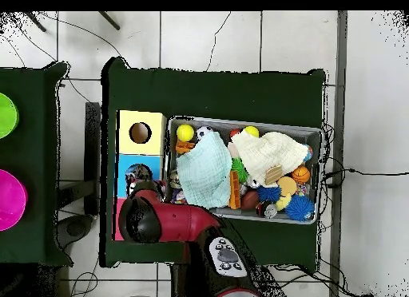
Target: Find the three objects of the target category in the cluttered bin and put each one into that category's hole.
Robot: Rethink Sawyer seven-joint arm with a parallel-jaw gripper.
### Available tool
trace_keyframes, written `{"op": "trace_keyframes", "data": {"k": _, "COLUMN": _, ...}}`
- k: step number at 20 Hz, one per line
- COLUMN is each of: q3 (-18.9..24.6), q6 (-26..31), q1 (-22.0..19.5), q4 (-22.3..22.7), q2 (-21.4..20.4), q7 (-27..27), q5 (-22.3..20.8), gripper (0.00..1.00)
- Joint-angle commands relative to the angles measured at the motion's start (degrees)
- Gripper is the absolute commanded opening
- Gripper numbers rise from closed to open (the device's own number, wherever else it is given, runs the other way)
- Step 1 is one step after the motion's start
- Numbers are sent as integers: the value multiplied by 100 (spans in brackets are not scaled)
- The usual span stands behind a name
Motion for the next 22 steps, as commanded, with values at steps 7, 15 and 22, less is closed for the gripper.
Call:
{"op": "trace_keyframes", "data": {"k": 7, "q3": -370, "q6": 314, "q1": -212, "q4": -260, "q2": 284, "q7": 512, "q5": -306, "gripper": 0}}
{"op": "trace_keyframes", "data": {"k": 15, "q3": -195, "q6": 903, "q1": -391, "q4": -72, "q2": -187, "q7": 468, "q5": -217, "gripper": 0}}
{"op": "trace_keyframes", "data": {"k": 22, "q3": 154, "q6": 1898, "q1": -669, "q4": 192, "q2": -1056, "q7": 434, "q5": -9, "gripper": 0}}
